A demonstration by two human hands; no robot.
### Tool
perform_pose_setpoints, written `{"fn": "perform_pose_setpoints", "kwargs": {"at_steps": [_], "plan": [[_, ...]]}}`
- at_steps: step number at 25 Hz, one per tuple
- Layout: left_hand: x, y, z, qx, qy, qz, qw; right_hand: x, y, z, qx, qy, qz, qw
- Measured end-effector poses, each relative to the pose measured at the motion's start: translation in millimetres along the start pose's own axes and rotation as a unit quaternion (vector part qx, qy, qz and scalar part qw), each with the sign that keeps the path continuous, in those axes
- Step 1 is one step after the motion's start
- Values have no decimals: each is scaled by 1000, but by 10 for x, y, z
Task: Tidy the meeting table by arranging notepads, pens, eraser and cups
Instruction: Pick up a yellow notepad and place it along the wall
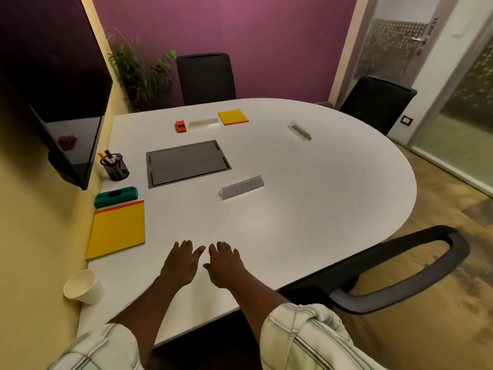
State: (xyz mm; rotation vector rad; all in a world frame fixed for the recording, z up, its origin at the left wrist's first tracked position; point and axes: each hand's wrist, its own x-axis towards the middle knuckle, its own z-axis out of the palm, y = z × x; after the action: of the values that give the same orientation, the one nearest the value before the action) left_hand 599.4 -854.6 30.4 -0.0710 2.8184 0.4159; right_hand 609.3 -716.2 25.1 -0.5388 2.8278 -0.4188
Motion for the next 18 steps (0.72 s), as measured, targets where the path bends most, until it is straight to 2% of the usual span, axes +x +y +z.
{"fn": "perform_pose_setpoints", "kwargs": {"at_steps": [5,7,12,15,18], "plan": [[-116,231,-38,-23,42,52,997,-268,66,-275,-5,27,34,999],[-181,283,7,-31,57,42,997,-404,66,-321,-10,37,51,998],[-383,302,113,-12,105,77,991,-702,-40,-363,6,65,85,994],[-459,389,234,124,76,134,980,-983,-57,-288,9,87,86,992],[-621,527,347,192,88,174,962,-1283,-40,-243,6,87,86,992]]}}
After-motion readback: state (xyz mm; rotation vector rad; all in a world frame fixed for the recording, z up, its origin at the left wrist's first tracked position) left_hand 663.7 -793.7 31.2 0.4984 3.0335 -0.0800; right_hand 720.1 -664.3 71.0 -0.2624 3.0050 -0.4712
